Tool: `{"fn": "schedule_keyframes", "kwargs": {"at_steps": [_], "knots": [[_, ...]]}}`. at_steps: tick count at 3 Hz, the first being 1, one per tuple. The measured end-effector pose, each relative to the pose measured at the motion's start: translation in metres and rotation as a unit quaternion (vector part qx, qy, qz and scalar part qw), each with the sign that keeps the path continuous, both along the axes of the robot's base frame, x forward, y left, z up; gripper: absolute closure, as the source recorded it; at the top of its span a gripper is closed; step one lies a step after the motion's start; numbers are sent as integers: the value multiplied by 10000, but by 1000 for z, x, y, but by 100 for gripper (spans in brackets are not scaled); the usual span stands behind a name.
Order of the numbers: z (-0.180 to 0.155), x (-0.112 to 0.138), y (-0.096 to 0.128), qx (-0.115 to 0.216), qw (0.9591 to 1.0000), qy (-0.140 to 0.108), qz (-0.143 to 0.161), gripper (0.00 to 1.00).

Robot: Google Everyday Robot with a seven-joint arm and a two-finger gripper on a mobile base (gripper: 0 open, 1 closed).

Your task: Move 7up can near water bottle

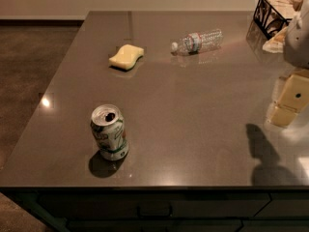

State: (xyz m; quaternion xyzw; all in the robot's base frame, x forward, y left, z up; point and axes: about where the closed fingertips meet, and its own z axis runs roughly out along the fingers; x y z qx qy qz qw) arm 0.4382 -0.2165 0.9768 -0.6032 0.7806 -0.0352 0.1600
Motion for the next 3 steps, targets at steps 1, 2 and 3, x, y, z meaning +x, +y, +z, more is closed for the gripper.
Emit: {"fn": "schedule_keyframes", "kwargs": {"at_steps": [1, 2, 3], "knots": [[1, 0, 1, 13, 10000, -10, 12, 0], [1, -6, 23, 311, 9992, 47, 265, 0], [-1, -14, 66, 863, 9934, 90, 744, 0]]}}
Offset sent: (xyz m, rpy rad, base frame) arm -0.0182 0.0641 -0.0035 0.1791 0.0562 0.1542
